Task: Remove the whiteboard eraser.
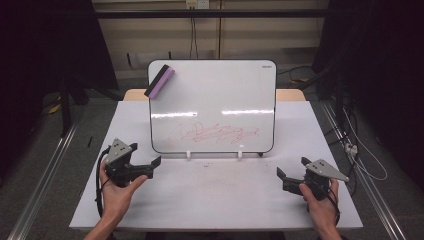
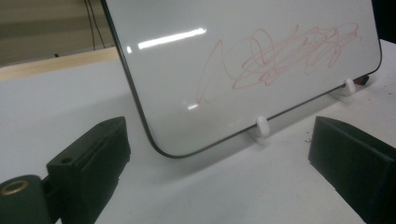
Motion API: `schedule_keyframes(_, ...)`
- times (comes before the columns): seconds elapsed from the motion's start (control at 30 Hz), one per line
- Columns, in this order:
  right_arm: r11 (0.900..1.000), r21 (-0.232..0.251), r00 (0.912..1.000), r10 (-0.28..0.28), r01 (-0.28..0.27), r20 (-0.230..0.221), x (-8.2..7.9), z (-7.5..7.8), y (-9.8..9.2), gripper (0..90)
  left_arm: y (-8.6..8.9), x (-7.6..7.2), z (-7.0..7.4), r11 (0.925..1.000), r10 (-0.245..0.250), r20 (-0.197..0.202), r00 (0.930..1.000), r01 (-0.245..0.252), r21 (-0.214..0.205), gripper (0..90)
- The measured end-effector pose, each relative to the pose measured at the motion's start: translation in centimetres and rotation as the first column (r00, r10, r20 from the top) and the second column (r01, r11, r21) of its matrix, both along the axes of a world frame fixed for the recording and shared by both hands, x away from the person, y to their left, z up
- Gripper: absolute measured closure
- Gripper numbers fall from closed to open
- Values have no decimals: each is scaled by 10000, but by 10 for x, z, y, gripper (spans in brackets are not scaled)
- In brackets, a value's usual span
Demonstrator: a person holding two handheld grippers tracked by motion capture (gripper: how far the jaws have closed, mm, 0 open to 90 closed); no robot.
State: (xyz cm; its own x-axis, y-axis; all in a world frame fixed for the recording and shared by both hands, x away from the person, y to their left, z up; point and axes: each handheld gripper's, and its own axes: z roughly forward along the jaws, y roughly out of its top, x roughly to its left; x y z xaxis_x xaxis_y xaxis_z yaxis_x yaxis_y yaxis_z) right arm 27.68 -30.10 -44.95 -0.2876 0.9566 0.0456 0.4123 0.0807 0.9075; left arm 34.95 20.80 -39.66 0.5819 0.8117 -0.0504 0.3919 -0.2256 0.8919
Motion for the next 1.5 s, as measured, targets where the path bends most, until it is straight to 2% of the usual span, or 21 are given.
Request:
schedule_keyframes(0.03, 10000, -6, 10000, 22, -22, -34, 0, 0, 1, 52, 0, 3, 6, 9996, -85, 177, 9998, 80, 261, 49)
schedule_keyframes(0.2, 9999, -82, 9999, 126, -126, -57, 1, 0, 2, 52, -4, 11, 16, 9993, -109, 433, 9990, 94, 352, 52)
schedule_keyframes(0.27, 9999, -65, 9999, 145, -145, -67, 2, 0, 2, 52, -6, 15, 20, 9982, -156, 595, 9981, 121, 591, 59)
schedule_keyframes(0.3, 9999, -66, 9999, 137, -137, -75, 2, -1, 3, 52, -11, 19, 22, 9948, -457, 685, 9966, 391, 941, 70)
schedule_keyframes(0.33, 9999, -74, 9999, 125, -126, -101, 2, -1, 3, 52, -13, 21, 22, 9921, -508, 710, 9962, 422, 1184, 84)
schedule_keyframes(0.57, 9998, -142, 9998, 162, -164, -122, 3, -1, 5, 52, -17, 33, 32, 9895, -647, 732, 9952, 545, 1342, 89)
schedule_keyframes(0.63, 9997, -159, 9997, 209, -211, -148, 3, -1, 6, 52, -13, 40, 42, 9921, -484, 775, 9958, 390, 1192, 106)
schedule_keyframes(0.73, 9995, -177, 9995, 257, -260, -167, 3, -1, 6, 52, -11, 44, 49, 9916, -249, 992, 9948, 120, 1289, 125)
schedule_keyframes(0.87, 9995, -159, 9994, 287, -290, -181, 3, -2, 6, 52, -7, 55, 65, 9855, 202, 1641, 9862, -473, 1629, 156)
schedule_keyframes(0.97, 9994, -166, 9994, 289, -292, -195, 4, -2, 6, 52, -7, 60, 70, 9835, 291, 1792, 9834, -601, 1705, 170)
schedule_keyframes(1.0, 9994, -166, 9993, 315, -318, -190, 4, -2, 6, 52, -8, 62, 73, 9823, 256, 1865, 9821, -594, 1777, 181)
schedule_keyframes(1.03, 9994, -166, 9993, 314, -318, -193, 4, -2, 6, 52, -10, 67, 76, 9769, 284, 1991, 9796, -694, 2021, 195)
schedule_keyframes(1.13, 9993, -181, 9993, 326, -329, -180, 5, -2, 6, 52, -11, 72, 77, 9734, 211, 2131, 9768, -687, 2185, 191)
schedule_keyframes(1.17, 9994, -153, 9993, 318, -321, -219, 5, -2, 6, 52, -13, 75, 77, 9729, 137, 2079, 9781, -611, 2231, 198)
schedule_keyframes(1.2, 9993, -151, 9992, 327, -330, -234, 5, -3, 6, 52, -15, 79, 77, 9671, 124, 2041, 9789, -636, 2464, 216)
schedule_keyframes(1.23, 9993, -160, 9991, 346, -350, -255, 5, -3, 6, 52, -15, 79, 77, 9671, 124, 2041, 9789, -636, 2464, 225)
schedule_keyframes(1.27, 9992, -151, 9989, 358, -362, -293, 5, -3, 6, 51, -18, 83, 77, 9599, 163, 2076, 9781, -735, 2707, 225)
schedule_keyframes(1.3, 9991, -157, 9988, 381, -386, -307, 5, -3, 6, 51, -19, 85, 76, 9566, 197, 2115, 9772, -799, 2802, 226)
schedule_keyframes(1.33, 9991, -159, 9987, 396, -401, -324, 5, -3, 6, 51, -19, 85, 76, 9566, 197, 2115, 9772, -799, 2802, 235)
schedule_keyframes(1.37, 9990, -176, 9986, 414, -419, -320, 5, -3, 6, 51, -20, 87, 76, 9536, 164, 2074, 9781, -777, 2909, 254)
schedule_keyframes(1.5, 9987, -216, 9984, 460, -467, -322, 5, -3, 6, 51, -26, 96, 80, 9480, 214, 2302, 9729, -929, 3043, 294)
